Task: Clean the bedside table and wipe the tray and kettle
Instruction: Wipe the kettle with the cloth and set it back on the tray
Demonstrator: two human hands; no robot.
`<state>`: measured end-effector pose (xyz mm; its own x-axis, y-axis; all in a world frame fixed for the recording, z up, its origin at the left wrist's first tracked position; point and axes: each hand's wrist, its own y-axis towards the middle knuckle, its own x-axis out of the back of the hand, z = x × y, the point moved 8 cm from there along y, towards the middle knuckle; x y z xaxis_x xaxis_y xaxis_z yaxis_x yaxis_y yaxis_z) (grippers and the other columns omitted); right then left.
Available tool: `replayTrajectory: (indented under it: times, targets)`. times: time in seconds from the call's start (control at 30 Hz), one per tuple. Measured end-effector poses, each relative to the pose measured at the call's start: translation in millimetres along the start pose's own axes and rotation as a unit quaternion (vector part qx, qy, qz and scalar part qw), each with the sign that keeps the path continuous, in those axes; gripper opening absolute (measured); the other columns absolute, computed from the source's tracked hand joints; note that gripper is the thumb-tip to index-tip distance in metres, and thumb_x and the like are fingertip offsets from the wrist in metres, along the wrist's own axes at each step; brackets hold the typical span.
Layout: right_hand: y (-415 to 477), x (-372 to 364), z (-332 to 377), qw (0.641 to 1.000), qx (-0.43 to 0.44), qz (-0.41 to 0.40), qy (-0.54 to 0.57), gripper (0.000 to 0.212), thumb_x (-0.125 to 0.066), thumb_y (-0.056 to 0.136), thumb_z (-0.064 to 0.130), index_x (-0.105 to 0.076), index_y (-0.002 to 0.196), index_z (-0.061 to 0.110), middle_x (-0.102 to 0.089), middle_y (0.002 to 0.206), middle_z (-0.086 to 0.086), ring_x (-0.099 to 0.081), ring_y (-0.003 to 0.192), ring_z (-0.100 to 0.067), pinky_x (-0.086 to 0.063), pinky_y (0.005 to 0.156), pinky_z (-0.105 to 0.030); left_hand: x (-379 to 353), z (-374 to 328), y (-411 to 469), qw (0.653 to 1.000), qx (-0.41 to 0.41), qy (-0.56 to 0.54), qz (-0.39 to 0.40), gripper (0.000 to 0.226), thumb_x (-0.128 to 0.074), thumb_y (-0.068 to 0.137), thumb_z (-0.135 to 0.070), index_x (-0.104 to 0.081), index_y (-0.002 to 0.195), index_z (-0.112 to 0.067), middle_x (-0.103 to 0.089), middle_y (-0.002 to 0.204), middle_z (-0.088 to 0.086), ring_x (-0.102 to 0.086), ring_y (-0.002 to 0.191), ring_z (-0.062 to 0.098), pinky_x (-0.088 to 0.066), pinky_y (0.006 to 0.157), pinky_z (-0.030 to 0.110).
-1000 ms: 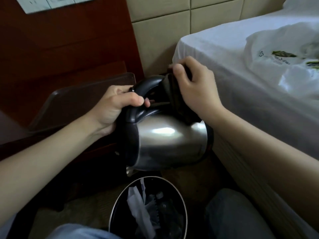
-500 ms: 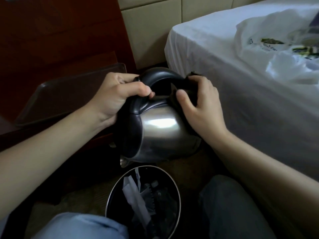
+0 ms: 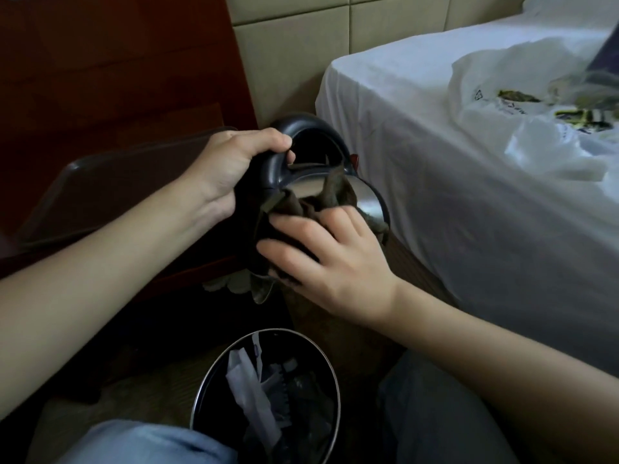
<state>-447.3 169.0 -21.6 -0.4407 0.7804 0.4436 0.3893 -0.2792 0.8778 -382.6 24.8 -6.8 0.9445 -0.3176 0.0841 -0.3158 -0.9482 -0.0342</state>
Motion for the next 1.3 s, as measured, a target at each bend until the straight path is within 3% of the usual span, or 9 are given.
replayTrajectory:
  times: [0.13,0.27,0.37,0.57,0.73,0.83,0.93,1.07,1.3]
  targets:
    - [10.7,7.1,-54.5,0.974,-0.199,-0.035,0.102,0.022,-0.057,0.086,0.022,-0.066,0.100,0.009,-0.066,0.104,-0.009,-0.057,0.092,-0.025,-0.041,0.078,-0.035,0.2,9.4,0.1,0.997,0.058,-0.057,-0.002,0.020,-0.067,0.060,-0.022,-0.069,0.075,-0.009,-0.064,0.066,0.006,-0.061,0.057,0.017,-0.053,0.062,0.025]
    - [-51.3,-7.2,-144.8,0.818,-0.542,-0.059,0.186,0.010,-0.052,0.091,0.025,-0.058,0.097,0.020,-0.064,0.098,-0.001,-0.056,0.093,-0.013,-0.043,0.081,-0.019,16.6,-2.2,0.8,0.998,0.003,-0.057,-0.025,0.018,-0.064,0.059,-0.020,-0.070,0.073,-0.009,-0.065,0.064,0.005,-0.063,0.061,0.018,-0.056,0.068,0.031]
    - [-75.7,-28.0,-163.2,0.723,-0.642,0.005,0.254,0.016,-0.049,0.092,0.032,-0.060,0.092,0.021,-0.062,0.083,0.008,-0.058,0.087,-0.014,-0.049,0.077,-0.029,20.9,-5.8,2.3,0.997,0.002,-0.071,-0.012,0.027,-0.063,0.060,-0.020,-0.066,0.082,-0.007,-0.065,0.062,0.001,-0.063,0.062,0.016,-0.056,0.069,0.029]
    - [-37.3,-37.0,-161.1,0.808,-0.561,0.127,0.132,0.021,-0.046,0.093,0.039,-0.050,0.097,0.019,-0.055,0.106,-0.004,-0.051,0.104,-0.026,-0.039,0.079,-0.033,15.1,-14.2,7.1,0.999,-0.040,-0.010,0.022,0.020,-0.070,0.043,-0.027,-0.072,0.058,-0.013,-0.066,0.061,0.004,-0.062,0.073,0.022,-0.049,0.089,0.042]
    - [16.9,-9.4,-148.0,0.847,-0.485,-0.003,0.219,0.035,-0.058,0.088,0.028,-0.046,0.119,0.019,-0.044,0.114,0.002,-0.046,0.093,0.000,-0.031,0.069,0.005,-3.9,-18.9,7.7,0.992,-0.061,0.037,0.101,0.018,-0.071,0.045,-0.025,-0.072,0.058,-0.012,-0.067,0.061,0.005,-0.063,0.063,0.018,-0.051,0.075,0.031]
    - [61.5,5.8,-151.4,0.896,-0.372,0.122,0.209,0.043,-0.061,0.084,0.031,-0.052,0.125,0.024,-0.053,0.116,0.005,-0.046,0.099,0.004,-0.029,0.077,0.006,-2.8,-42.2,3.9,0.982,-0.069,0.056,0.169,0.019,-0.068,0.051,-0.025,-0.071,0.062,-0.010,-0.068,0.064,0.006,-0.064,0.066,0.020,-0.054,0.069,0.028]
    - [86.7,5.0,-141.6,0.839,-0.314,0.327,0.302,0.032,-0.069,0.076,0.039,-0.060,0.107,0.042,-0.067,0.097,0.017,-0.060,0.084,0.004,-0.041,0.074,-0.006,4.2,-79.2,-11.0,0.960,-0.104,0.133,0.225,0.015,-0.065,0.055,-0.016,-0.070,0.065,-0.005,-0.067,0.062,0.003,-0.064,0.060,0.015,-0.053,0.061,0.020]
    - [113.9,-11.5,-108.8,0.760,-0.298,0.400,0.416,0.028,-0.069,0.073,0.028,-0.067,0.100,0.019,-0.069,0.072,0.006,-0.064,0.060,-0.002,-0.044,0.050,-0.009,26.5,-113.7,-22.6,0.924,-0.108,0.248,0.270,0.026,-0.065,0.064,-0.019,-0.066,0.077,0.003,-0.067,0.065,0.004,-0.062,0.058,0.015,-0.048,0.057,0.018]
    - [169.1,-64.9,-63.8,0.817,-0.314,0.262,0.406,0.012,-0.073,0.067,0.026,-0.068,0.073,0.017,-0.060,0.059,0.006,-0.057,0.057,-0.004,-0.046,0.060,-0.022,115.1,-142.9,-22.0,0.913,-0.108,0.346,0.186,0.052,-0.069,0.064,-0.034,-0.067,0.097,0.007,-0.066,0.074,0.009,-0.061,0.068,0.019,-0.047,0.062,0.019]
